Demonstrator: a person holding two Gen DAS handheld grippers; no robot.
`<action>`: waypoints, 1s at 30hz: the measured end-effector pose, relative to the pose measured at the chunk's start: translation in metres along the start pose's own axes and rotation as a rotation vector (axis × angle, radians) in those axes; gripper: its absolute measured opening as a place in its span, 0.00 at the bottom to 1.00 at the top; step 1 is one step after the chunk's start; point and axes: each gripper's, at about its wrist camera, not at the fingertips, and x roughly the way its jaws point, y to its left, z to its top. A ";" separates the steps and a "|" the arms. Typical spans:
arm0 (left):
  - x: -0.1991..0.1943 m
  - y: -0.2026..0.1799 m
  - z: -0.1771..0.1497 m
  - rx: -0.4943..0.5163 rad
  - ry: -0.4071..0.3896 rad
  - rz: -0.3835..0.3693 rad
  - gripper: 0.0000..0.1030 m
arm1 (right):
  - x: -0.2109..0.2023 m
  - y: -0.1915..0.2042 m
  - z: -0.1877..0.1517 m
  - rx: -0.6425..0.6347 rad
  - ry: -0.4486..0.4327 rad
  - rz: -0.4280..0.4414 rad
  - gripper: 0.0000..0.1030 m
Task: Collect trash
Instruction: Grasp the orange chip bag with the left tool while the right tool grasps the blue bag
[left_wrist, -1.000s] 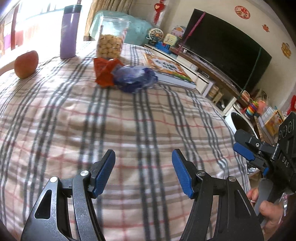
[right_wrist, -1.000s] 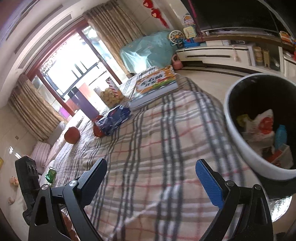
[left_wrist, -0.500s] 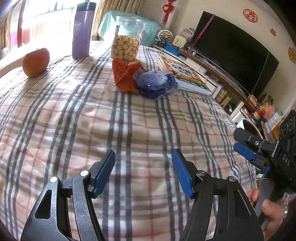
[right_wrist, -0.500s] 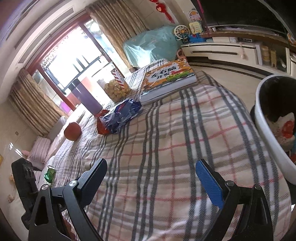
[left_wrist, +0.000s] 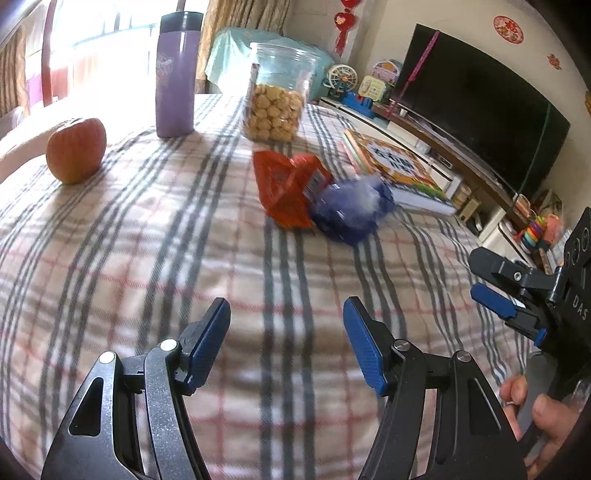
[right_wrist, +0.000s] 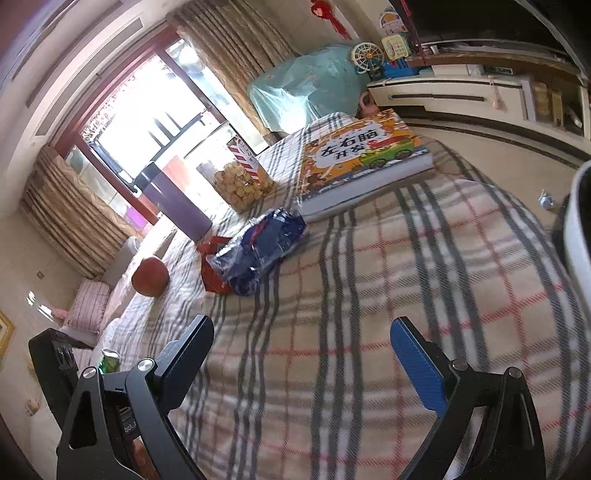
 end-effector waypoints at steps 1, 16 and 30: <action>0.002 0.002 0.003 -0.001 -0.001 0.002 0.63 | 0.004 0.001 0.002 -0.001 0.000 -0.005 0.94; 0.053 0.010 0.054 0.079 -0.006 0.005 0.63 | 0.077 0.002 0.041 0.154 0.050 0.097 0.91; 0.066 -0.012 0.059 0.137 0.028 -0.070 0.14 | 0.105 0.000 0.049 0.176 0.130 0.167 0.41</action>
